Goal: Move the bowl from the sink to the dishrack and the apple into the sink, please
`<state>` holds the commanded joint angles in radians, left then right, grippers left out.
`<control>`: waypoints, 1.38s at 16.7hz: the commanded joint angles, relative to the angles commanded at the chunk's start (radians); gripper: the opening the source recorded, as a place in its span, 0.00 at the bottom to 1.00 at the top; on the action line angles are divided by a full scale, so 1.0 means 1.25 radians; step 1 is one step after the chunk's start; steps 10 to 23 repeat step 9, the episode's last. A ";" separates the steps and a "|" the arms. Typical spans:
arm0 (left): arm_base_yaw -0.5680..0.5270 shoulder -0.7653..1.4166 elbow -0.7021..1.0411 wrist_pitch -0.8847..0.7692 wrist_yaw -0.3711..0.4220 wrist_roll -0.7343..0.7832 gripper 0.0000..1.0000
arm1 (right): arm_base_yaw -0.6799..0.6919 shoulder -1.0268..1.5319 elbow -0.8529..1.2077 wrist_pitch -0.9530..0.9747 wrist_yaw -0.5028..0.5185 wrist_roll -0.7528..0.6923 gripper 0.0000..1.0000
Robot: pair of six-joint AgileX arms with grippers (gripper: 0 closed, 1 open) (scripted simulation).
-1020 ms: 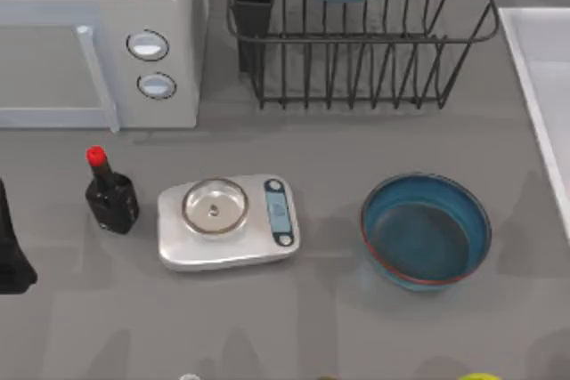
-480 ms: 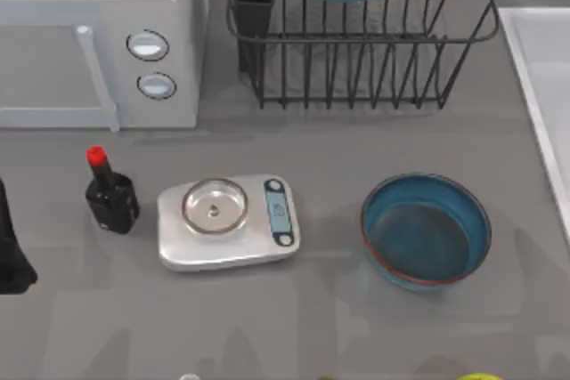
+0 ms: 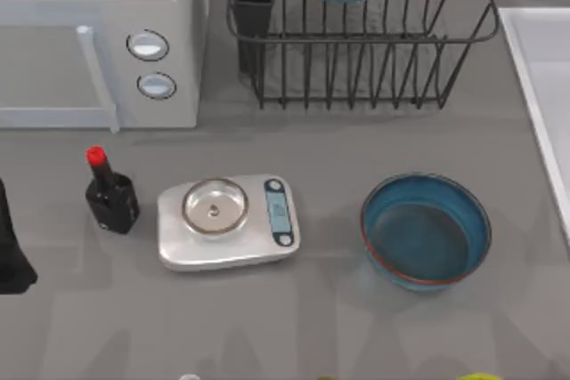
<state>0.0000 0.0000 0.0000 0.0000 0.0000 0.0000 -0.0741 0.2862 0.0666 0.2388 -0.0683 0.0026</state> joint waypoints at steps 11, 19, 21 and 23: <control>0.000 0.000 0.000 0.000 0.000 0.000 1.00 | 0.059 -0.229 -0.053 -0.191 0.055 -0.002 1.00; 0.000 0.000 0.000 0.000 0.000 0.000 1.00 | 0.059 -0.229 -0.053 -0.191 0.055 -0.002 1.00; 0.000 0.000 0.000 0.000 0.000 0.000 1.00 | 0.059 -0.229 -0.053 -0.191 0.055 -0.002 1.00; 0.000 0.000 0.000 0.000 0.000 0.000 1.00 | 0.059 -0.229 -0.053 -0.191 0.055 -0.002 1.00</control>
